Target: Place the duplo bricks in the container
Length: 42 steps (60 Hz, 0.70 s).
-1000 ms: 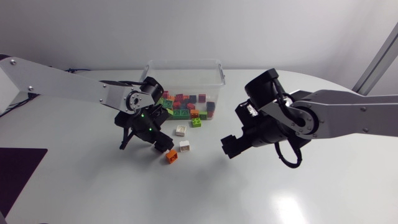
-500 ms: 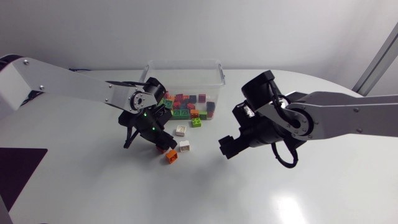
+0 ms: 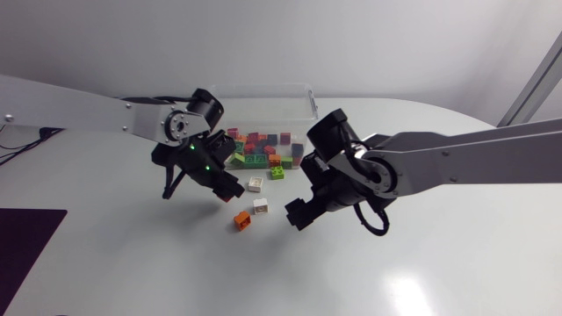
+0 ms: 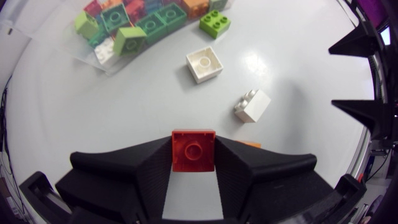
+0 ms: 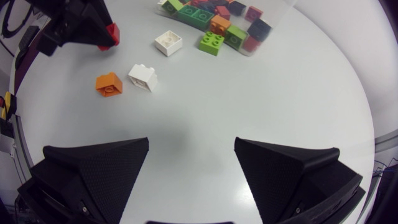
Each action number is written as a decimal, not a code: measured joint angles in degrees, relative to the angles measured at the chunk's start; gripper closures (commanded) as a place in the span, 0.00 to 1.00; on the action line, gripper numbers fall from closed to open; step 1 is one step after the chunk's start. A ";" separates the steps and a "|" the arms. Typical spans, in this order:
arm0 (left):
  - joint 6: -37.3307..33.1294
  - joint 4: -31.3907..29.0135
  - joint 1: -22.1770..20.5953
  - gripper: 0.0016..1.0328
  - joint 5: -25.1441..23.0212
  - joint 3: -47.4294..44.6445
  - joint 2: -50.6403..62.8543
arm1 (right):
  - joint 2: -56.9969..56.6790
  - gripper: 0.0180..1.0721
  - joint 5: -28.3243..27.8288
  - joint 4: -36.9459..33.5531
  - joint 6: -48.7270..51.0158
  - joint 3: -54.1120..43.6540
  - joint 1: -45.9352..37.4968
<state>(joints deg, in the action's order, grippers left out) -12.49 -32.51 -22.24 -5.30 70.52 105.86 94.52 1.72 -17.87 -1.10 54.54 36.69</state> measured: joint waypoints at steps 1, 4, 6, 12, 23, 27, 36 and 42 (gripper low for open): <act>-0.04 0.00 0.11 0.72 0.00 -0.02 -0.83 | 0.52 0.05 0.00 -0.20 -0.04 0.50 0.37; -0.24 0.02 0.48 0.71 -0.02 -0.09 -2.67 | 1.92 0.05 -0.02 -0.94 -0.48 2.05 1.25; -0.31 0.04 0.81 0.71 0.00 -0.09 -3.80 | 3.06 0.05 -0.07 -1.73 -0.79 3.48 1.84; -0.94 0.94 1.79 0.71 0.00 -0.42 -6.43 | 6.05 0.05 -0.17 -3.50 -2.23 7.80 3.06; -1.36 3.08 4.20 0.71 -0.02 -1.49 -10.14 | 11.72 0.06 -0.90 -7.65 -6.05 16.81 4.72; -1.57 4.52 5.33 0.71 -0.02 -1.49 -11.30 | 13.88 0.08 -1.46 -9.18 -7.63 19.85 5.35; -1.73 6.99 7.65 0.71 -0.90 -1.46 -14.01 | 17.92 0.11 -1.60 -10.36 -10.36 23.91 5.99; -1.75 7.89 8.57 0.71 -2.21 -0.85 -15.19 | 20.37 0.11 -1.57 -11.08 -11.69 25.57 5.97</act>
<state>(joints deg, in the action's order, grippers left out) -14.24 -24.62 -13.67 -7.51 69.67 90.67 114.89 0.14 -28.95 -12.80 80.12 42.65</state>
